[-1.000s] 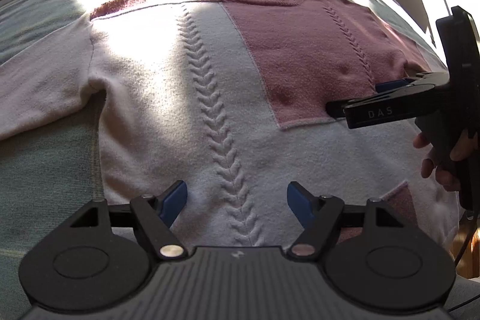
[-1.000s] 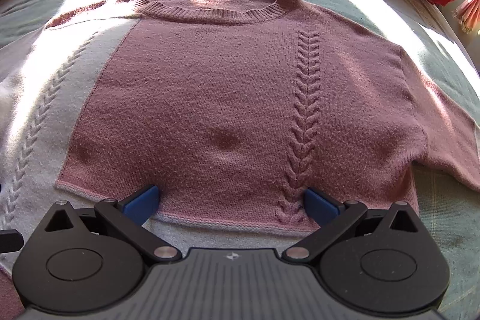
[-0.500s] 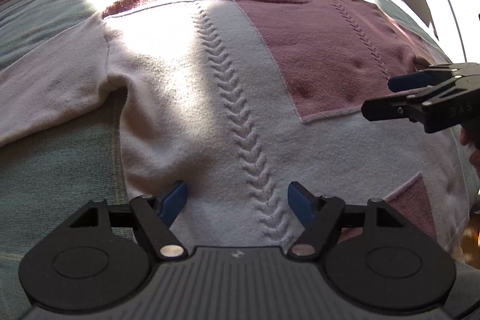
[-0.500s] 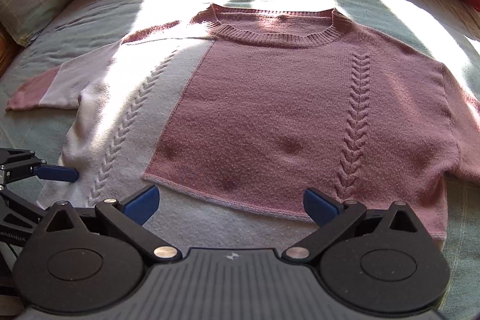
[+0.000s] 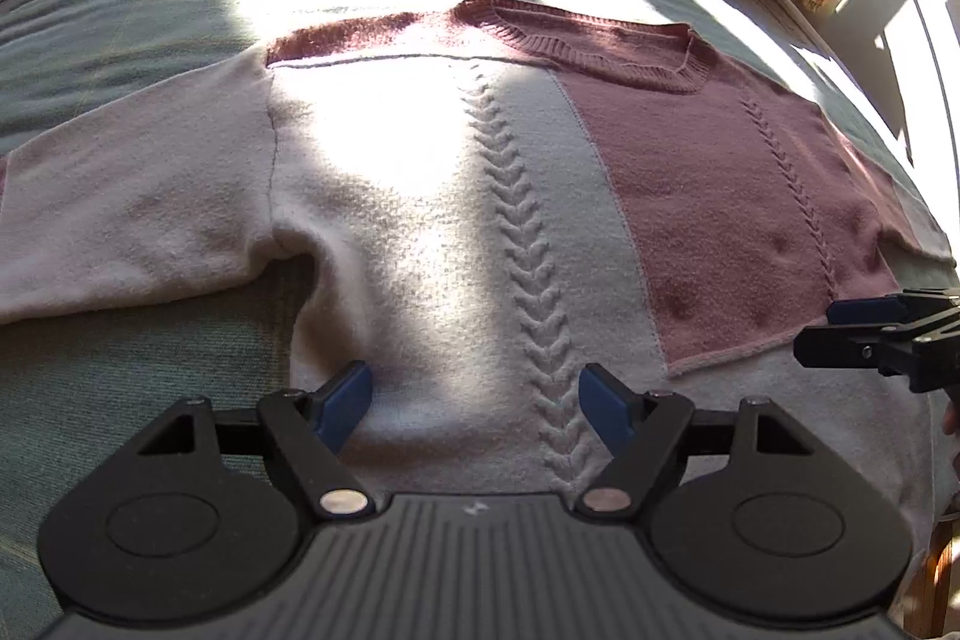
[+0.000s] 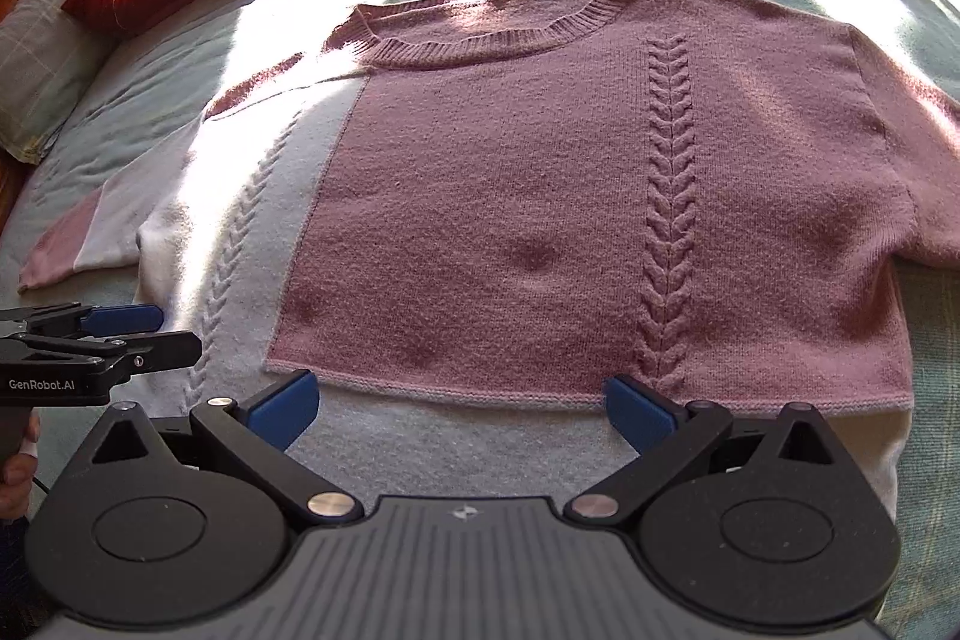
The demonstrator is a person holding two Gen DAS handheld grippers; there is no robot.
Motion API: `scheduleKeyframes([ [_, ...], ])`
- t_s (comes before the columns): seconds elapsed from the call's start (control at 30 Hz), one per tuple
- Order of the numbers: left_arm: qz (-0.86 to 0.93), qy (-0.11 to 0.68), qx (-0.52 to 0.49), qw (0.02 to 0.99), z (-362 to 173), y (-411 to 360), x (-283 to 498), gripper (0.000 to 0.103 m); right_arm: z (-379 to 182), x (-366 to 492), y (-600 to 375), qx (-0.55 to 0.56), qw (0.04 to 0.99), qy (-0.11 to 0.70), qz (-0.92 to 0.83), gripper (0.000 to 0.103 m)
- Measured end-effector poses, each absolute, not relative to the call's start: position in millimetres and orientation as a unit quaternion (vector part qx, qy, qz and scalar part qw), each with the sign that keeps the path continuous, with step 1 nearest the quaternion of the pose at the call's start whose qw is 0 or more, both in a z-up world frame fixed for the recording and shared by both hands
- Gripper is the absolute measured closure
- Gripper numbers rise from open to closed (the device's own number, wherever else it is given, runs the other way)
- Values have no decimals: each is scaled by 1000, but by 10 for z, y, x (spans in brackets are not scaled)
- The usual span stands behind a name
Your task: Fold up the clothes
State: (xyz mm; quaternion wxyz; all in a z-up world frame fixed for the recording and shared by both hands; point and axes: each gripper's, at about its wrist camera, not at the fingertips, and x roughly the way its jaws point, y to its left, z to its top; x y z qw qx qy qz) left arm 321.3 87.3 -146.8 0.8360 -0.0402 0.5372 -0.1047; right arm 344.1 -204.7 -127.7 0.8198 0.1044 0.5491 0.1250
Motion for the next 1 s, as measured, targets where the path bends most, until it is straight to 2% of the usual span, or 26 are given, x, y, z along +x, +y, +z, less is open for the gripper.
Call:
scheduleKeyframes([
  [0.27, -137, 514, -58, 845, -1221, 846, 3223, 27, -1203, 3372, -2237, 91, 832, 539, 90, 0],
  [0.47, -92, 506, -38, 857, -1398, 761, 3502, 27, -1158, 3517, -2227, 94, 842, 524, 86, 0],
  [0.6, -77, 518, -72, 849, -1500, 930, 3557, 28, -1175, 3537, -2387, 95, 845, 523, 59, 0],
  [0.83, -95, 515, -51, 850, -1254, 757, 3487, 26, -1202, 3538, -2755, 121, 849, 514, 12, 0],
  [1.0, -92, 538, -21, 837, -1377, 645, 3507, 25, -1310, 3532, -2855, 131, 841, 525, 1, 0],
])
